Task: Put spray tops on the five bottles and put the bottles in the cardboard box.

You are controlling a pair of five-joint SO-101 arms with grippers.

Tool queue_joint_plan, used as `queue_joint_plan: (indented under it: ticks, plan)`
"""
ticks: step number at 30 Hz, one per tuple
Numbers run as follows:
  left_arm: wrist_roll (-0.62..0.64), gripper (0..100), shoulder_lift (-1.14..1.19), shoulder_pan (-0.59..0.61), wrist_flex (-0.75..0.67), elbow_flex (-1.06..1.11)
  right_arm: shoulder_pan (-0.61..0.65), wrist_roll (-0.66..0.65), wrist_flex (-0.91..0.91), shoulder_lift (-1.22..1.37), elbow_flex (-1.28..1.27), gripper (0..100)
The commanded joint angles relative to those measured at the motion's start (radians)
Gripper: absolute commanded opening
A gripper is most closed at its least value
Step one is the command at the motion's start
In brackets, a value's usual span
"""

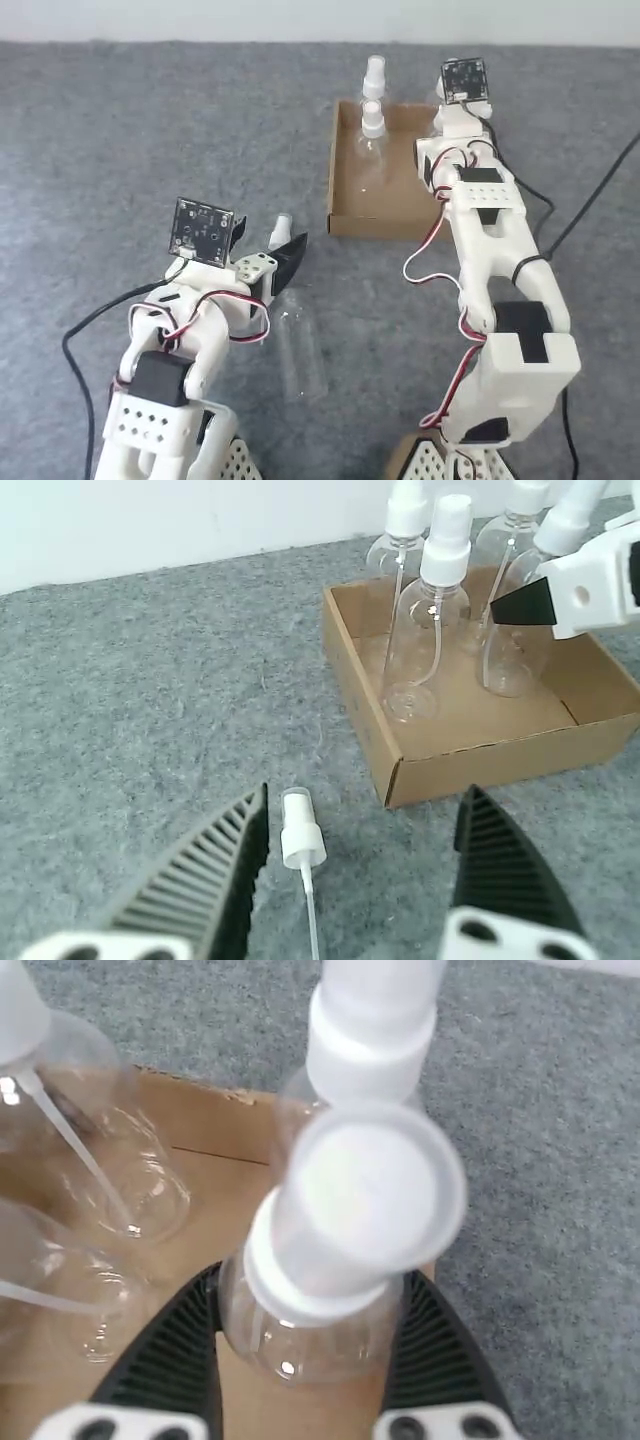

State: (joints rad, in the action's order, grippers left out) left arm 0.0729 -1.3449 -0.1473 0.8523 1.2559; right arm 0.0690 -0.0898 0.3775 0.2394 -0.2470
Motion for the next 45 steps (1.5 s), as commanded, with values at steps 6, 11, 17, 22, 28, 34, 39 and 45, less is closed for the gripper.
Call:
queue_joint_plan:
  ticks: [6,11,17,22,28,34,39,45]
  plan:
    - [-0.006,28,0.006,0.002,-0.029,-0.005,-0.005,0.011,-0.016,-0.018,0.055,11.0]
    - [-0.006,28,0.006,0.002,-0.029,-0.005,-0.005,0.009,-0.015,-0.018,0.043,19.0]
    - [-0.006,28,0.006,0.002,-0.029,-0.005,-0.005,0.005,-0.013,-0.019,0.043,21.3]
    - [-0.006,28,0.006,0.002,-0.029,-0.005,-0.004,0.005,-0.013,-0.028,0.046,21.4]
    - [-0.006,28,0.006,0.002,-0.029,-0.005,-0.004,0.003,-0.013,-0.028,0.049,21.4]
    - [-0.006,28,0.006,0.002,-0.029,-0.005,-0.002,0.003,-0.013,-0.03,0.049,21.4]
    - [-0.006,28,0.006,0.002,-0.029,-0.005,0.005,0.003,-0.013,-0.03,0.049,25.6]
    - [-0.006,28,0.006,0.002,-0.029,-0.005,0.022,-0.041,-0.012,-0.03,0.049,34.0]
